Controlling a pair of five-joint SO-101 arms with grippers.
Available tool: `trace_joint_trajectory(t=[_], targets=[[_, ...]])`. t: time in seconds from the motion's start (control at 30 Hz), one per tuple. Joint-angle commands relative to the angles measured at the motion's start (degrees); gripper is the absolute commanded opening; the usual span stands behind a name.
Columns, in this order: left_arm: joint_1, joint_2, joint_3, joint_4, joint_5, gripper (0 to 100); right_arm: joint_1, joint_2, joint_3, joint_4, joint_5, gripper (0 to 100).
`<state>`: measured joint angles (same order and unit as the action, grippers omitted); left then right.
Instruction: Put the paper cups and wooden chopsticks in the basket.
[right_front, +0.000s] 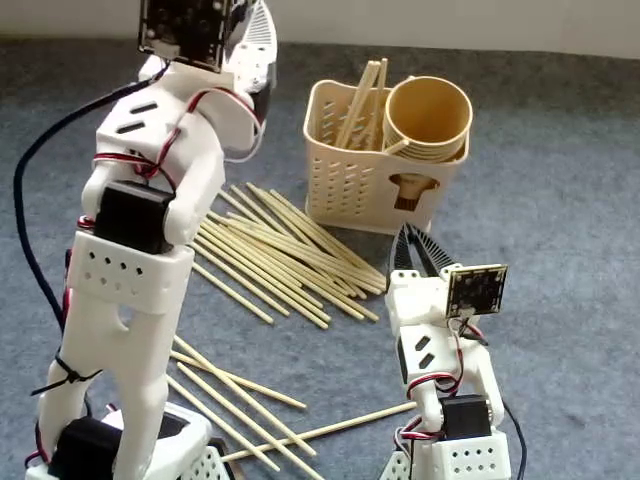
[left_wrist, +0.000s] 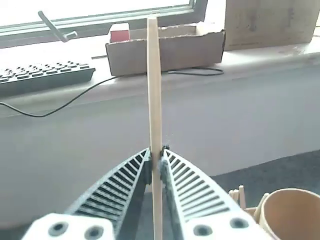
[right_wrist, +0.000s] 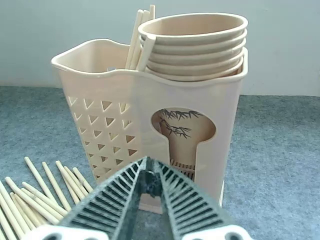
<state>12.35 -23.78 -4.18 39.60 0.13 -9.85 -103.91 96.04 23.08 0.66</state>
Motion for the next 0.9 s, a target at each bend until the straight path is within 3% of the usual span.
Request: trace_joint_trajectory(t=[0.0, 0.47, 0.73, 0.87], targets=[[4.2, -1.5, -2.8, -5.3, 4.0, 0, 0.5, -0.4, 7.0, -0.7, 0.6, 0.6], [8.7, 7.4, -2.3, -11.1, 5.2, 0, 0.5, -0.4, 7.0, -0.7, 0.6, 0.6], [7.3, 12.4, -2.3, -10.7, 5.2, 1, 0.6, -0.4, 7.0, -0.7, 0.6, 0.6], [7.3, 12.5, -2.7, -5.9, 5.2, 8, 0.6, -0.4, 7.0, -0.7, 0.6, 0.6]])
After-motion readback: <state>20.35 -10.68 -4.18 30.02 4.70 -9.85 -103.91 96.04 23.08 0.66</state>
